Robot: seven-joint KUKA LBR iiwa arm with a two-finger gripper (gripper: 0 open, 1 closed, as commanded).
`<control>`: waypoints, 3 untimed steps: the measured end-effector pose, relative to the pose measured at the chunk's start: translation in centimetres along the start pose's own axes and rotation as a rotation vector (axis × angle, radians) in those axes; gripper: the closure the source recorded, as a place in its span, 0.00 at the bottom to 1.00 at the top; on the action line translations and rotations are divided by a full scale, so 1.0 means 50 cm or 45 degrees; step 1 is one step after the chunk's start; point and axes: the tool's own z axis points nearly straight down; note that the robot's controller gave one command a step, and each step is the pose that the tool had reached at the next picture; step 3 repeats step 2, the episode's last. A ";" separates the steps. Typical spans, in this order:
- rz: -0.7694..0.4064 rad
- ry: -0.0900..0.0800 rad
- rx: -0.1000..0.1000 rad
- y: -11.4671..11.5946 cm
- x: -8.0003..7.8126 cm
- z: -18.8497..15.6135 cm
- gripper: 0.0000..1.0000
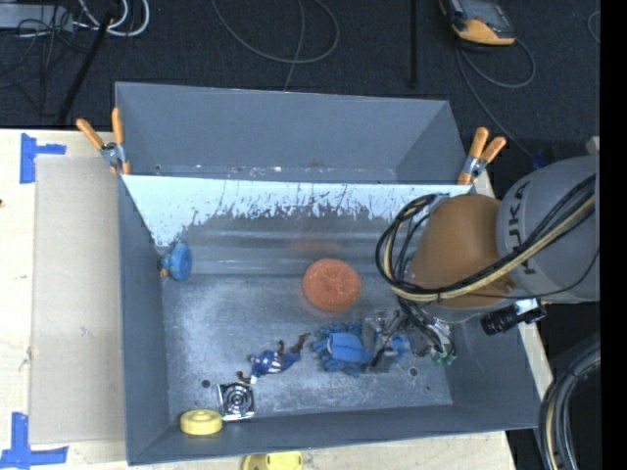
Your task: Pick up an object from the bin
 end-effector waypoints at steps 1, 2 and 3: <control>-0.001 0.000 0.000 0.000 0.000 0.000 1.00; -0.013 0.000 0.000 -0.053 0.063 -0.303 1.00; -0.013 0.000 0.000 -0.053 0.063 -0.303 1.00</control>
Offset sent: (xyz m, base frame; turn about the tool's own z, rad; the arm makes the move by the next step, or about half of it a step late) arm -0.0314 -0.0276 0.1520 -0.0127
